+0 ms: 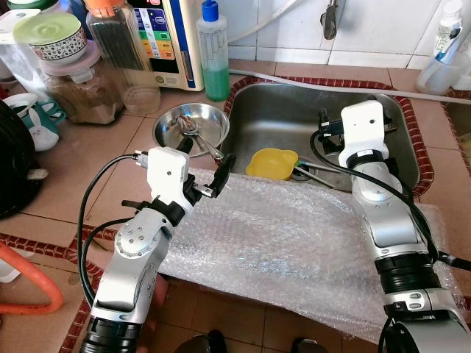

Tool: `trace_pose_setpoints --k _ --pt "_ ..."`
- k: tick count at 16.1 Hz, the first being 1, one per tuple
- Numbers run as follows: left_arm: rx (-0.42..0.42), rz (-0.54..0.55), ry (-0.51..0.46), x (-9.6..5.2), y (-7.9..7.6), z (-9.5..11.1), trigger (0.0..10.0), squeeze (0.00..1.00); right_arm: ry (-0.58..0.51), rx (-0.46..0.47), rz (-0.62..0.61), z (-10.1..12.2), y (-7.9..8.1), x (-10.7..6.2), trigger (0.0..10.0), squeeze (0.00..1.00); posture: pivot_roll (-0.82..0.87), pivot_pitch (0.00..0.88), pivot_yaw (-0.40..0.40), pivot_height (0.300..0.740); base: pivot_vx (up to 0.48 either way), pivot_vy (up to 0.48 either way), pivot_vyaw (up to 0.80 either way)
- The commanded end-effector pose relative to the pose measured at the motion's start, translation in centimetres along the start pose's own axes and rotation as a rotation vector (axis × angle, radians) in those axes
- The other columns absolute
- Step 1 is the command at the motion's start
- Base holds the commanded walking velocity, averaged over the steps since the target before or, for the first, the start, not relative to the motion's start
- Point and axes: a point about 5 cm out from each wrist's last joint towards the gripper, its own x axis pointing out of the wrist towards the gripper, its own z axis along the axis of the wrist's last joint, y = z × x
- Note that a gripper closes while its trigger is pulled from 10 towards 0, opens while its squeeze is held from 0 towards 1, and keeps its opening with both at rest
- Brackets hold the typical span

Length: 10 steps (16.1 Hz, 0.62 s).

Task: Kitchen organization

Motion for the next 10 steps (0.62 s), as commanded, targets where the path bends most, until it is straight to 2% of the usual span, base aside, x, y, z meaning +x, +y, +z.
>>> trace_pose_setpoints --k 1,3,7,10 --pt "0.017 0.002 0.000 -0.2 0.0 0.0 10.0 1.00 -0.012 0.001 0.009 0.3 0.2 -0.2 10.0 1.00 -0.15 0.184 0.095 0.740 0.000 0.000 0.00" --pt "0.023 0.003 -0.003 -0.1 0.1 0.1 10.0 1.00 -0.022 0.009 0.015 0.6 0.5 -0.3 10.0 1.00 -0.15 0.178 0.094 0.740 0.000 0.000 0.00" --pt "0.043 0.048 -0.034 0.4 0.9 0.6 10.0 1.00 -0.022 0.038 0.073 0.6 2.6 -0.9 10.0 1.00 -0.15 0.152 0.071 0.740 0.000 0.000 0.00" --pt "0.040 0.066 -0.036 0.3 1.1 0.5 10.0 1.00 -0.020 0.036 0.085 0.5 2.8 -0.8 10.0 1.00 -0.15 0.144 0.059 0.740 0.000 0.000 0.00"
